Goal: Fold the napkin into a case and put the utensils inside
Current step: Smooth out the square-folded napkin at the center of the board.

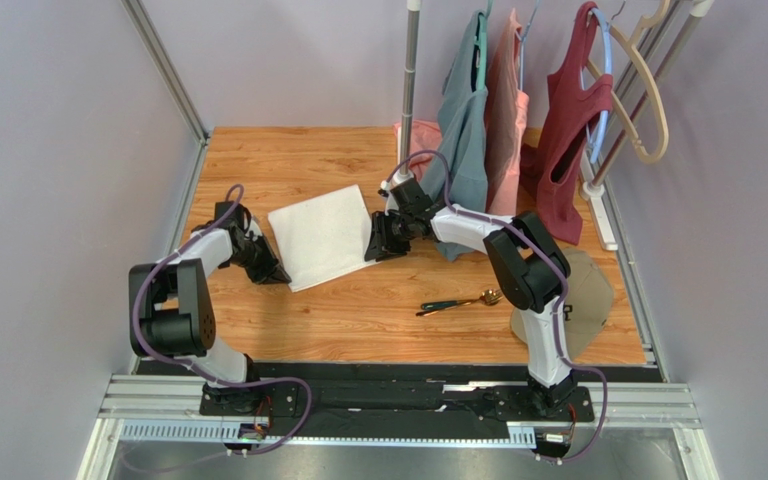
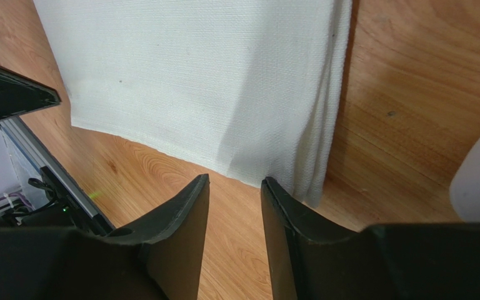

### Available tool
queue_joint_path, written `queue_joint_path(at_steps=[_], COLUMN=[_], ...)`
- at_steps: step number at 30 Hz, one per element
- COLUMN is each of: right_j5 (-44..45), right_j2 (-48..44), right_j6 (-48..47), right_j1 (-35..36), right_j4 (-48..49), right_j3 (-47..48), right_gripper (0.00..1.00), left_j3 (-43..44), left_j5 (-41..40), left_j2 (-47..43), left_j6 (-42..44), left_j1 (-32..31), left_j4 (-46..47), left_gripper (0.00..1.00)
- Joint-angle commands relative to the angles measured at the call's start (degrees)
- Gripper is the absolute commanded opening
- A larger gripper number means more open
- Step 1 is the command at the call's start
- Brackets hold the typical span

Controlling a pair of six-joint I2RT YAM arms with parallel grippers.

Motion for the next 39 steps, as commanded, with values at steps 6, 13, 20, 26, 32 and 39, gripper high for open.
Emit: queue_joint_path(at_steps=[6,13,20,26,32,39], right_j5=[-1.5,-12.0,-17.2,-19.3,-20.1,-19.8], right_j2=[-1.3,8.9,15.0,17.5,22.2,26.8], right_j6=[0.9,9.7,14.9,16.4,18.0,16.5], right_j1=[4.9,8.9,11.9,13.8,15.1,15.4], right_j4=[2.9,10.1,15.7,20.3,20.4,18.6], right_j3=[8.4,19.7,23.9,24.5,29.2,32.2], right_gripper=[0.61,0.55,0.19,0.24,0.34,0.41], left_j3=[10.6,16.3,17.5,19.5,19.7,20.7], left_j5=[10.7,19.0,20.8,20.4,19.5,18.6], left_j2=[-1.5,8.7,13.6,17.7,20.6,21.9], left_j6=[1.9,1.8,1.8,2.3,2.3,1.4], left_j1=[0.5,4.6,6.3,7.2,8.1,8.3], left_j4=[0.8,3.6,4.6,4.5,4.1,4.7], left_gripper=[0.12,0.00,0.00,0.00,0.00,0.05])
